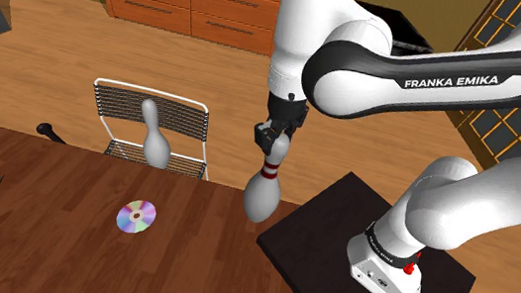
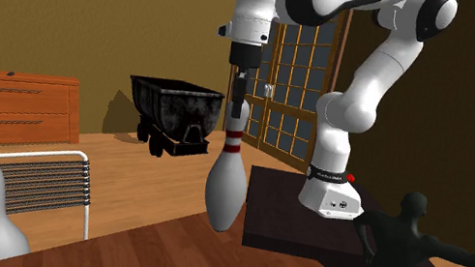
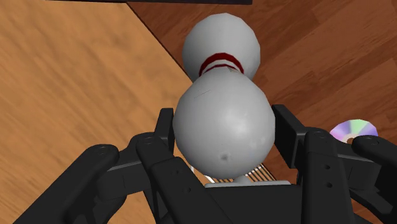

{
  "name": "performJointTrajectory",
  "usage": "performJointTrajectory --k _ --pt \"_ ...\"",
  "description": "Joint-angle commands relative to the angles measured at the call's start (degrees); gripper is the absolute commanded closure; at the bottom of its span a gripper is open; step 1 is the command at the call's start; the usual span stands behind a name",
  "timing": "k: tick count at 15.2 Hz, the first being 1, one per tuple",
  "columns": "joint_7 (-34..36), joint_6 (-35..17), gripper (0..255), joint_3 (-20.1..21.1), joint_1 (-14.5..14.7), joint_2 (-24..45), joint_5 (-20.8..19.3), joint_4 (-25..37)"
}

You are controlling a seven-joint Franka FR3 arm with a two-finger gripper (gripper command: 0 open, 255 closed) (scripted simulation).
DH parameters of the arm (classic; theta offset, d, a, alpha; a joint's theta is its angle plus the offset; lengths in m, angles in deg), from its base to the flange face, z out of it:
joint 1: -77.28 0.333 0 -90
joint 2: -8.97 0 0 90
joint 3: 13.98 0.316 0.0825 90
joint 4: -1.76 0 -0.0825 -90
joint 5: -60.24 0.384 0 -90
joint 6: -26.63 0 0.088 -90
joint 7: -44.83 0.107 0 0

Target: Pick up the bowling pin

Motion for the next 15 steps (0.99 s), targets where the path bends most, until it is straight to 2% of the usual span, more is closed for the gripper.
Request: performJointTrajectory --k 1,6,15 --pt "0.00 0.01 255 0.03 0.01 0.06 0.02 -0.08" --pt "-0.06 0.00 255 -0.02 -0.01 0.05 0.00 -0.12" --pt "-0.65 7.15 255 -1.20 -0.27 -1.02 -0.54 6.00"
